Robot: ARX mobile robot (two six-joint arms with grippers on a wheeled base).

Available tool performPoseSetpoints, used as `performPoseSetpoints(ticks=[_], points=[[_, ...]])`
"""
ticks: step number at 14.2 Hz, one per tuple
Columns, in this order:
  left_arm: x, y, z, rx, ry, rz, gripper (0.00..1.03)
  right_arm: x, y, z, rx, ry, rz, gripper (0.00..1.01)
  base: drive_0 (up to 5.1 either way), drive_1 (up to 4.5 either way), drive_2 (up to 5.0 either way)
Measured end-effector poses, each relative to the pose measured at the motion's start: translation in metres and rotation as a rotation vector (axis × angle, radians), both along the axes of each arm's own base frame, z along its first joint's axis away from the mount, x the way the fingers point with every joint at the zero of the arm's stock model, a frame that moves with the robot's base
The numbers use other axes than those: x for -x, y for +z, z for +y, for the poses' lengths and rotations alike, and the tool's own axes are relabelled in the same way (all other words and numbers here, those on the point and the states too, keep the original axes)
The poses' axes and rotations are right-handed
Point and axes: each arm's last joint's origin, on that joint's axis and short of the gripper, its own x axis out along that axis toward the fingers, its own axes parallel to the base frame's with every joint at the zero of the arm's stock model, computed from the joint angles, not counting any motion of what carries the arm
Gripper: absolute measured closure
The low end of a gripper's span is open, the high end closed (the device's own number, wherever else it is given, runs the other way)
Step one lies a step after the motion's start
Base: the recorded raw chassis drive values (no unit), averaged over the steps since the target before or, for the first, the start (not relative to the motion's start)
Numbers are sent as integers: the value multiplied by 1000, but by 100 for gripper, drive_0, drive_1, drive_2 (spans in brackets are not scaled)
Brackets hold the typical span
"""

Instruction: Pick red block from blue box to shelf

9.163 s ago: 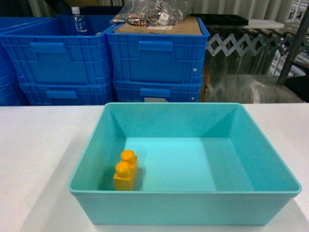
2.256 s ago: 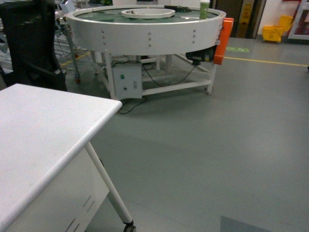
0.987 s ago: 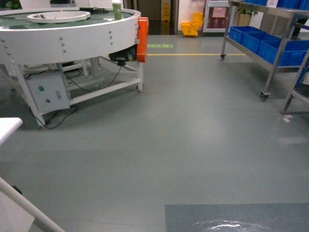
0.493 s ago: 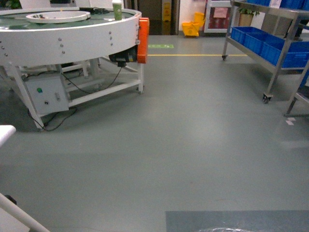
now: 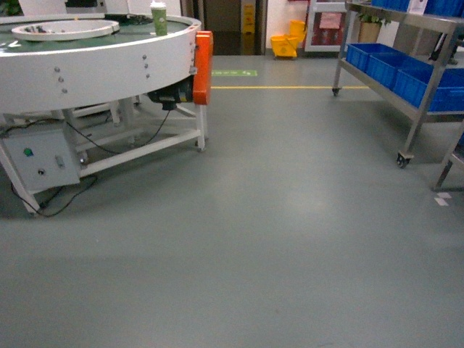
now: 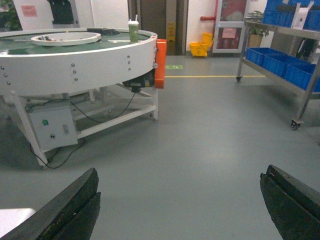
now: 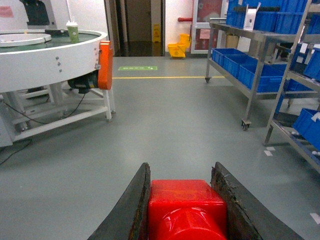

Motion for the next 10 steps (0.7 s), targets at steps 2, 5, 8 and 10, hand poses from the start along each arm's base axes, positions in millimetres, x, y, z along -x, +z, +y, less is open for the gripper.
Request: performPoseSetpoints(ticks=[2, 5, 8, 10], points=[[0, 0, 0, 0, 0, 2, 5, 0, 0, 0, 0, 0, 2, 72, 9, 425, -407], [0, 0, 0, 0, -1, 1, 5, 0, 0, 0, 0, 0, 3, 72, 16, 444, -412], [0, 0, 0, 0, 0, -5, 5, 0, 0, 0, 0, 0, 0, 72, 16, 450, -417], [0, 0, 0, 0, 0, -2, 5, 0, 0, 0, 0, 0, -1, 72, 3, 436, -431]])
